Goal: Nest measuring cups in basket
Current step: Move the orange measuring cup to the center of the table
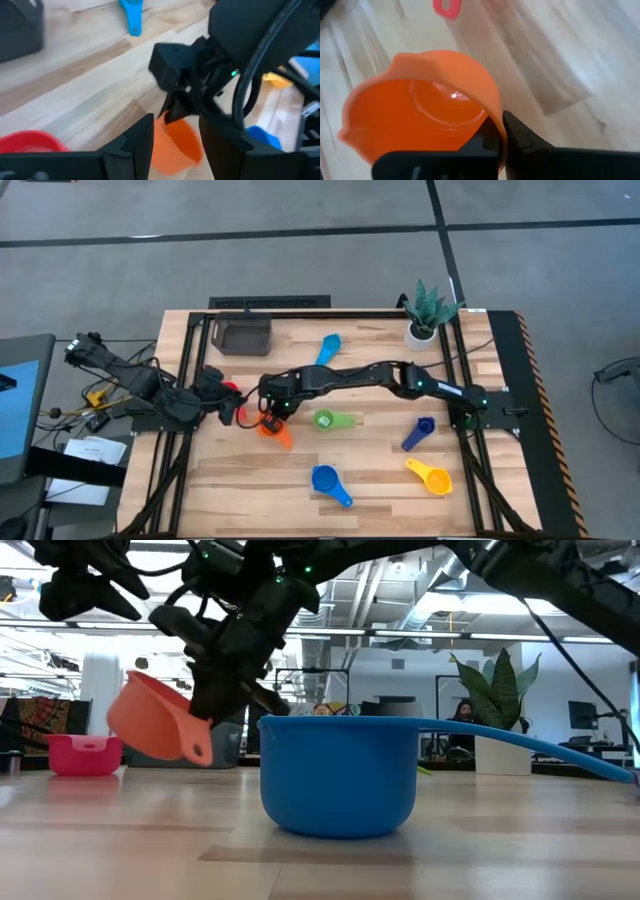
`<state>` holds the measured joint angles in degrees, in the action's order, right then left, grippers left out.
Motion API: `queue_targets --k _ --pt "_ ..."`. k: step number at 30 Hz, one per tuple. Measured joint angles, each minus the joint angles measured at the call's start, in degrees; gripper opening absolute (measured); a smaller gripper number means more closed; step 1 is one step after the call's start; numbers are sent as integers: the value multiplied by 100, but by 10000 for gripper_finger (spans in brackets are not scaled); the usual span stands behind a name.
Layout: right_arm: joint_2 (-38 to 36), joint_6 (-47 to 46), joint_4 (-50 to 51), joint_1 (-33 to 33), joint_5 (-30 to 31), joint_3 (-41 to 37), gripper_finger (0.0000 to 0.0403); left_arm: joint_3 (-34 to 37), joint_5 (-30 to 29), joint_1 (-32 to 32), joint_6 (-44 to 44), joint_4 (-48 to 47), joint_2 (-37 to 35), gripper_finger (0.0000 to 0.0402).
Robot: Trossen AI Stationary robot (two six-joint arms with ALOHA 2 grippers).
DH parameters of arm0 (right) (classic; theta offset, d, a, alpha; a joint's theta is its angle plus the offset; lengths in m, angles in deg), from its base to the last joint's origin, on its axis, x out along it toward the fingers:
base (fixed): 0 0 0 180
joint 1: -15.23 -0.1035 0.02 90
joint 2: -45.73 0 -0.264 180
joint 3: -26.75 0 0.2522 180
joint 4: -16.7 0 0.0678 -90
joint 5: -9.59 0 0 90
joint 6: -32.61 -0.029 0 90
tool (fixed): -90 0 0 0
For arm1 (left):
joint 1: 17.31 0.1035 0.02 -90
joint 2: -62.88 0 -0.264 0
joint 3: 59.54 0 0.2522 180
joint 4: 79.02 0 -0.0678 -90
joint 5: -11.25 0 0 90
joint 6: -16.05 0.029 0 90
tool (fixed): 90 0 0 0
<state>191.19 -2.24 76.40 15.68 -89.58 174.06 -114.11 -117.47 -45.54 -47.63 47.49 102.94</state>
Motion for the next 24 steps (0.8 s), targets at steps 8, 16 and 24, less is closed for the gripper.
queue_targets --k 8,16,24 --pt "10 -220 76 62 186 3 46 -41 57 1 -46 -428 -1 143" --pt "10 -404 83 168 207 3 46 -41 174 1 -61 -670 -1 143" --pt "10 -630 195 236 347 3 75 -41 253 1 -164 -1003 -1 143"
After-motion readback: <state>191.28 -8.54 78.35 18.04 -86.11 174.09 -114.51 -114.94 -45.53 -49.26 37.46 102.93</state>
